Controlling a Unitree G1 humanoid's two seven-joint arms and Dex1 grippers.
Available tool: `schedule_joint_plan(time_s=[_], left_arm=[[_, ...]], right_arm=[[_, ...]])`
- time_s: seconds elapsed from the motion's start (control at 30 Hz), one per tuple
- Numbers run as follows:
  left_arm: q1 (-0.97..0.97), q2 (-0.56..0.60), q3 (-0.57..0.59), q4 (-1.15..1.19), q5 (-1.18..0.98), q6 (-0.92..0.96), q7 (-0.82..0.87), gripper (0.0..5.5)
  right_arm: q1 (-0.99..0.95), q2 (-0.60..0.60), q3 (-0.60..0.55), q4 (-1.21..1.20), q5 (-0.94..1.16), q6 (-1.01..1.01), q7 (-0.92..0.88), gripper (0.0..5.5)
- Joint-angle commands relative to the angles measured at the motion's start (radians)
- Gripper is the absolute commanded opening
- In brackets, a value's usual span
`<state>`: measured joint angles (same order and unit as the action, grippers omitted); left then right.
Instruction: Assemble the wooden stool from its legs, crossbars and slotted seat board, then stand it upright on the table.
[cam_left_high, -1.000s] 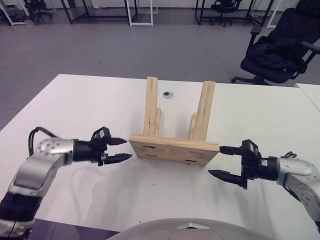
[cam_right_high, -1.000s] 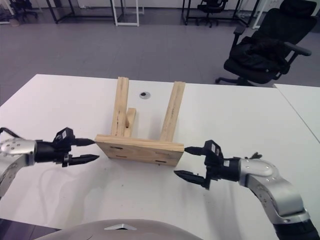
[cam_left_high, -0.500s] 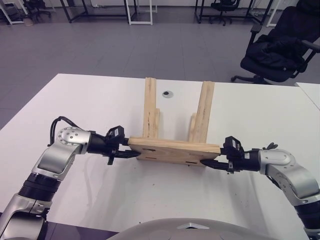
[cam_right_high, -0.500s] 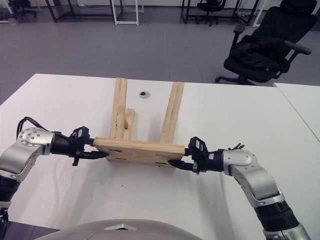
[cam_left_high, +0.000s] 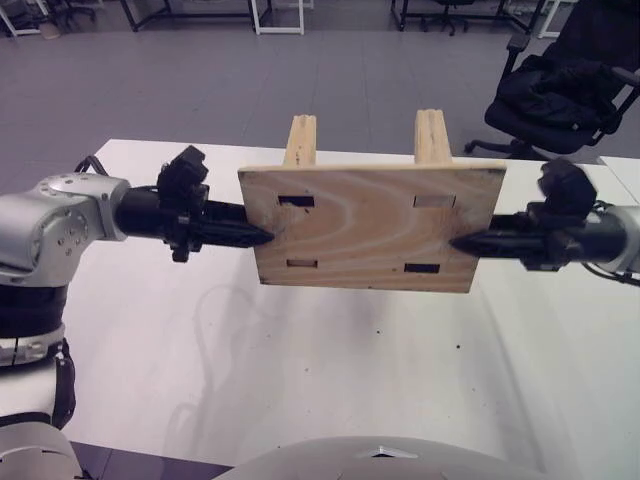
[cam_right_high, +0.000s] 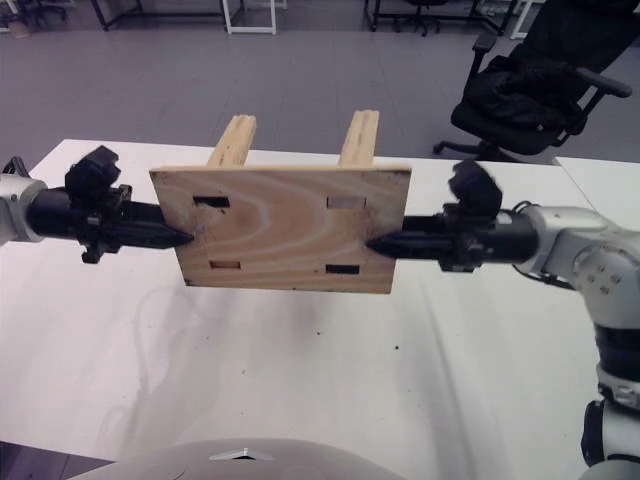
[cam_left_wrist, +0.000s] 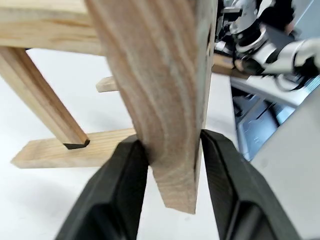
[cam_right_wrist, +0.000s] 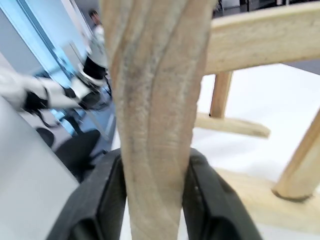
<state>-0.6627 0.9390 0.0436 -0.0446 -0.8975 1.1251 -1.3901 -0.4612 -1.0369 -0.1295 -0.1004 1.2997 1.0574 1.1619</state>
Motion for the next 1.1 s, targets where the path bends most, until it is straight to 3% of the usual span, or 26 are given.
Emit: schedule_joint_plan(time_s=[0.03,0.17,0.33,0.43,0.53,0.67,0.7,0.83,1.0,1.1], left_arm=[[-0.488,-0.019,-0.019,0.401,-0.39,0.489,-0.018,1.44],[-0.538,0.024,-0.217,0.528,-0.608,0.489,-0.023,1.36],[-0.395,0.153,-0.425,0.437,-0.882,0.489,-0.002,1.36],[-0.331,0.113,-0.439,0.428,-0.917,0.489,0.075,1.36],[-0.255,0.075,-0.419,0.444,-0.92,0.489,0.153,1.36],[-0.17,-0.008,-0.329,0.472,-0.865,0.457,0.352,1.36],[-0.141,-0.011,-0.314,0.454,-0.867,0.447,0.39,1.77],[-0.079,-0.015,-0.22,0.465,-0.878,0.453,0.499,2.6],[-0.003,0.0,-0.107,0.474,-0.798,0.476,0.54,3.39],[-0.002,0.038,0.001,0.561,-0.73,0.457,0.533,3.97]], right_arm=[[-0.609,-0.107,0.313,0.411,0.672,0.506,0.049,1.33],[-0.71,-0.175,0.627,0.445,0.672,0.557,0.343,1.33],[-0.701,-0.197,0.851,0.458,0.672,0.557,0.452,1.33],[-0.603,-0.198,0.976,0.43,0.672,0.557,0.452,1.33],[-0.533,-0.171,1.023,0.442,0.672,0.557,0.449,1.33],[-0.32,-0.109,0.821,0.489,0.672,0.478,0.174,1.33],[-0.278,-0.095,0.769,0.496,0.672,0.456,0.122,1.33],[-0.118,-0.059,0.529,0.504,0.672,0.418,-0.072,2.54],[-0.017,-0.055,0.261,0.586,0.672,0.452,-0.215,3.43],[0.097,-0.046,0.071,0.561,0.672,0.352,-0.381,4.08]])
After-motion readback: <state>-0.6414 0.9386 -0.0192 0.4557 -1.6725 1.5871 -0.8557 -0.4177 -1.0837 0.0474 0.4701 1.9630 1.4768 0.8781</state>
